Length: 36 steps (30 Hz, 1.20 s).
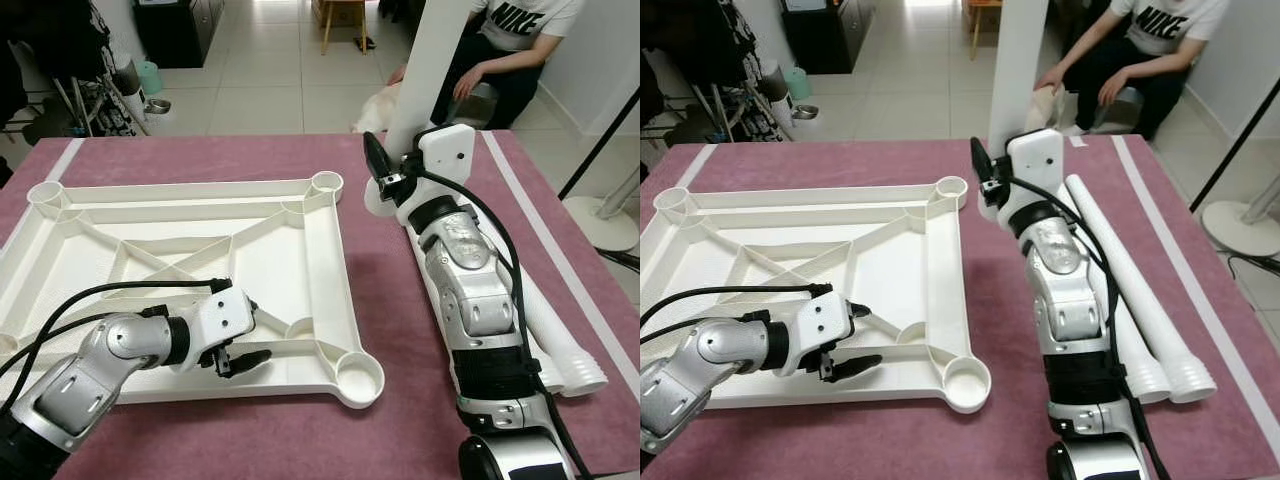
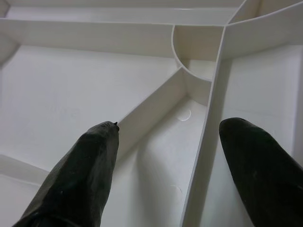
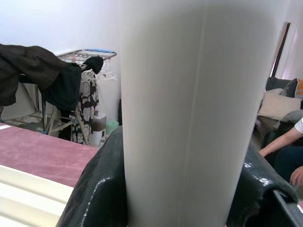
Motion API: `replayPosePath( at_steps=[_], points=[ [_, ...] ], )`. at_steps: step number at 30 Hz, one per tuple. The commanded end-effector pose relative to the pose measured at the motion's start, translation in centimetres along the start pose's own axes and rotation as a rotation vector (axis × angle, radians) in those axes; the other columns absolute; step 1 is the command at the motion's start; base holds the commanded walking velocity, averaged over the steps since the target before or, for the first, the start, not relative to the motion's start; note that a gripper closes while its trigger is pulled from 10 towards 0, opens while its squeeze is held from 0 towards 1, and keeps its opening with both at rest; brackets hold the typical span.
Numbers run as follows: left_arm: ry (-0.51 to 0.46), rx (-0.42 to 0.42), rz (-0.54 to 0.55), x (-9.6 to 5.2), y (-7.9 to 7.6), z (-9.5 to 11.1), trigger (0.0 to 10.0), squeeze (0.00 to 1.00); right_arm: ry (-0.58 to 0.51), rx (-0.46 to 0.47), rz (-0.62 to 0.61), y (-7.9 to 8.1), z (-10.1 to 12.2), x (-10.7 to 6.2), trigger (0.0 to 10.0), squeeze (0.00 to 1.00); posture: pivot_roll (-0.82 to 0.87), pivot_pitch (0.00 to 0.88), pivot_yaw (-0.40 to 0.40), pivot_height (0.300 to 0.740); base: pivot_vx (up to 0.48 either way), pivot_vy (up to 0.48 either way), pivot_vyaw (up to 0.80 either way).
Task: Building children table
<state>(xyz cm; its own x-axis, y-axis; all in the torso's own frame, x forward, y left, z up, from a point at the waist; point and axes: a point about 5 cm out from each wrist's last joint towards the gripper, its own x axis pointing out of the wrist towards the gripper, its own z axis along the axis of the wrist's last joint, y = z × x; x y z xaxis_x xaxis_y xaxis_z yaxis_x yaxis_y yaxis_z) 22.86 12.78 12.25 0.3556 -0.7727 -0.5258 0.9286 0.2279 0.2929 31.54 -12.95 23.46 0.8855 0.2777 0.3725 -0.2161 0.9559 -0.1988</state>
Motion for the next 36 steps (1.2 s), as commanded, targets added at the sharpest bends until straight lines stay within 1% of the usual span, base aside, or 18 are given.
replayPosePath(
  at_steps=[1, 2, 3, 4, 6, 7, 10, 13, 15, 20, 21, 23, 25, 26, 27, 28, 31, 36],
  points=[
    [0.013, 0.001, -0.006, 0.8, -0.4, -0.3, 10.0, 0.0, -0.034, 0.002, 0.009, 0.2, 0.7, 0.2, 10.0, 0.0, 0.03, 0.0, 0.069, 0.74, 0.0, 0.0, 0.0],
    [0.074, 0.027, 0.147, 2.1, 1.5, -0.9, 10.0, 0.0, -0.036, 0.003, 0.01, 0.2, 0.7, 0.2, 10.0, 0.0, 0.02, 0.0, 0.072, 0.74, 0.0, 0.0, 0.0],
    [0.074, 0.027, 0.147, 2.1, 1.5, -0.9, 10.0, 0.0, -0.036, 0.003, 0.01, 0.2, 0.7, 0.2, 10.0, 0.0, 0.02, 0.0, 0.072, 0.74, 0.0, 0.0, 0.0],
    [0.117, 0.039, 0.276, 2.5, 3.2, -1.3, 10.0, 0.0, -0.038, 0.003, 0.01, 0.3, 0.8, 0.2, 10.0, 0.0, 0.02, 0.0, 0.074, 0.74, 0.0, 0.0, 0.0],
    [0.144, 0.032, 0.378, 2.3, 4.7, -1.5, 10.0, 0.0, -0.04, 0.003, 0.01, 0.3, 0.8, 0.2, 10.0, 0.0, 0.02, 0.0, 0.074, 0.74, 0.0, 0.0, 0.0],
    [0.144, 0.032, 0.378, 2.3, 4.7, -1.5, 10.0, 0.0, -0.04, 0.003, 0.01, 0.3, 0.8, 0.2, 10.0, 0.0, 0.02, 0.0, 0.074, 0.74, 0.0, 0.0, 0.0],
    [0.166, 0.045, 0.508, 1.8, 6.7, -1.4, 10.0, 0.0, -0.039, 0.003, 0.011, 0.3, 0.8, 0.2, 10.0, 0.0, 0.02, 0.0, 0.074, 0.74, 0.0, 0.0, 0.0],
    [0.173, 0.049, 0.554, 1.5, 7.4, -1.4, 10.0, 0.0, -0.04, 0.004, 0.013, 0.4, 0.8, 0.2, 10.0, 0.0, 0.02, 0.0, 0.072, 0.74, 0.0, 0.0, 0.0],
    [0.211, 0.094, 0.602, 0.8, 8.3, -1.5, 10.0, 0.0, -0.041, 0.009, 0.017, 0.5, 0.8, 0.2, 10.0, 0.0, 0.02, 0.0, 0.072, 0.74, 0.0, 0.0, 0.0],
    [0.231, 0.162, 0.586, -0.1, 8.9, -1.5, 10.0, 0.0, -0.042, 0.016, 0.02, 0.7, 0.8, 0.2, 10.0, 0.0, 0.02, 0.0, 0.074, 0.74, 0.0, 0.0, 0.0],
    [0.231, 0.162, 0.586, -0.1, 8.9, -1.5, 10.0, 0.0, -0.042, 0.016, 0.02, 0.7, 0.8, 0.2, 10.0, 0.0, 0.02, 0.0, 0.074, 0.74, 0.0, 0.0, 0.0],
    [0.167, 0.138, 0.556, -0.4, 9.1, -0.7, 10.0, 0.0, -0.041, 0.02, 0.02, 0.8, 0.8, 0.2, 10.0, 0.0, 0.03, 0.0, 0.078, 0.74, 0.0, 0.0, 0.0],
    [0.167, 0.138, 0.556, -0.4, 9.1, -0.7, 10.0, 0.0, -0.041, 0.02, 0.02, 0.8, 0.8, 0.2, 10.0, 0.0, 0.03, 0.0, 0.078, 0.74, 0.0, 0.0, 0.0],
    [0.034, 0.079, 0.442, -0.5, 8.3, 0.8, 10.0, 0.0, -0.04, 0.025, 0.02, 0.9, 0.7, 0.1, 10.0, 0.0, 0.03, 0.0, 0.081, 0.74, 0.0, 0.0, 0.0],
    [-0.033, 0.049, 0.377, -0.5, 7.7, 1.6, 10.0, 0.0, -0.04, 0.028, 0.021, 1.0, 0.7, 0.1, 10.0, 0.0, 0.03, 0.0, 0.084, 0.74, 0.0, 0.0, 0.0],
    [-0.033, 0.049, 0.377, -0.5, 7.7, 1.6, 10.0, 0.0, -0.04, 0.028, 0.021, 1.0, 0.7, 0.1, 10.0, 0.0, 0.03, 0.0, 0.084, 0.74, 0.0, 0.0, 0.0],
    [-0.121, -0.015, 0.305, -0.3, 7.0, 2.6, 10.0, 0.0, -0.039, 0.032, 0.022, 1.2, 0.6, 0.1, 10.0, 0.0, 0.03, 0.0, 0.087, 0.74, 0.0, 0.0, 0.0],
    [-0.128, -0.012, 0.261, 0.0, 6.4, 2.8, 10.0, 0.0, -0.038, 0.036, 0.02, 1.3, 0.6, 0.0, 10.0, 0.0, 0.03, 0.0, 0.091, 0.74, 0.0, 0.0, 0.0]
  ],
)
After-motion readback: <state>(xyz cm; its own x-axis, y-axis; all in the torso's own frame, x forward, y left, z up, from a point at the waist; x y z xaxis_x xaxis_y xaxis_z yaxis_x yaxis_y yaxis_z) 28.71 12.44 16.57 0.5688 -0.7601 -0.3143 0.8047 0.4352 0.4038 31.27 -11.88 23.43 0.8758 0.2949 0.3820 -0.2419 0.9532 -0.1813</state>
